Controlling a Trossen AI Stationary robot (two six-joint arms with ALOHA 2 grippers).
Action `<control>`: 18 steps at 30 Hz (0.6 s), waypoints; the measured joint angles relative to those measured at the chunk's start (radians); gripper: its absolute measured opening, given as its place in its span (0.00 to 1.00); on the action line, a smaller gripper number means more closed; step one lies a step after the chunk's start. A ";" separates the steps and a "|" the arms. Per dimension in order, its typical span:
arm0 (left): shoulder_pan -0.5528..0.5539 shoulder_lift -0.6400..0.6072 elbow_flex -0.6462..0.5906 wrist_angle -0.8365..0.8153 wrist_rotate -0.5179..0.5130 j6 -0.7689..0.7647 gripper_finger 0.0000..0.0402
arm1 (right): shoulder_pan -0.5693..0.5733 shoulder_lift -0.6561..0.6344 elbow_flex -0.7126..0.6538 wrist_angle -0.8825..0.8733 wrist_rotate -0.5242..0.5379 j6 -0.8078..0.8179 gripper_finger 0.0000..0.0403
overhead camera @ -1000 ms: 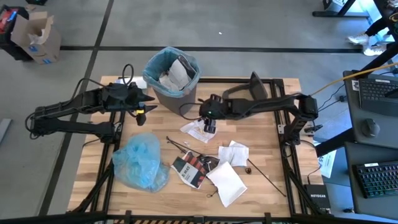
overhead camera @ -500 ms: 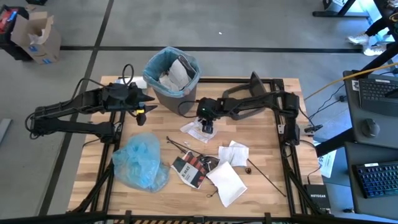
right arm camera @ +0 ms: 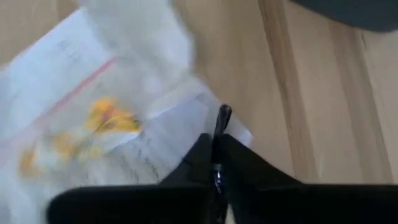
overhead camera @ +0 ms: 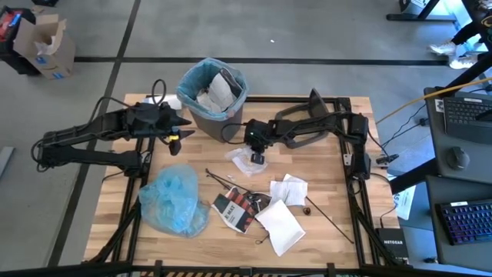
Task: Pick and place trash into bin
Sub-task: Put the black cellophane into the trash bin
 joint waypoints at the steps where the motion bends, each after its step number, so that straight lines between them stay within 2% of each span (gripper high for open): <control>1: 0.000 0.000 0.000 0.000 0.000 0.002 0.41 | 0.000 -0.004 0.000 -0.001 0.000 0.000 0.04; 4: 0.000 0.005 0.000 0.000 0.000 0.007 0.41 | 0.000 -0.020 0.013 -0.019 0.010 0.047 0.04; 10: 0.000 0.010 0.000 0.001 0.000 0.011 0.41 | 0.024 -0.108 0.119 -0.187 0.019 0.086 0.01; 15: 0.000 0.010 0.000 0.002 0.000 0.011 0.41 | 0.065 -0.189 0.268 -0.358 -0.021 0.086 0.01; 18: 0.000 0.010 0.000 0.002 0.000 0.010 0.41 | 0.081 -0.216 0.384 -0.388 -0.076 0.087 0.01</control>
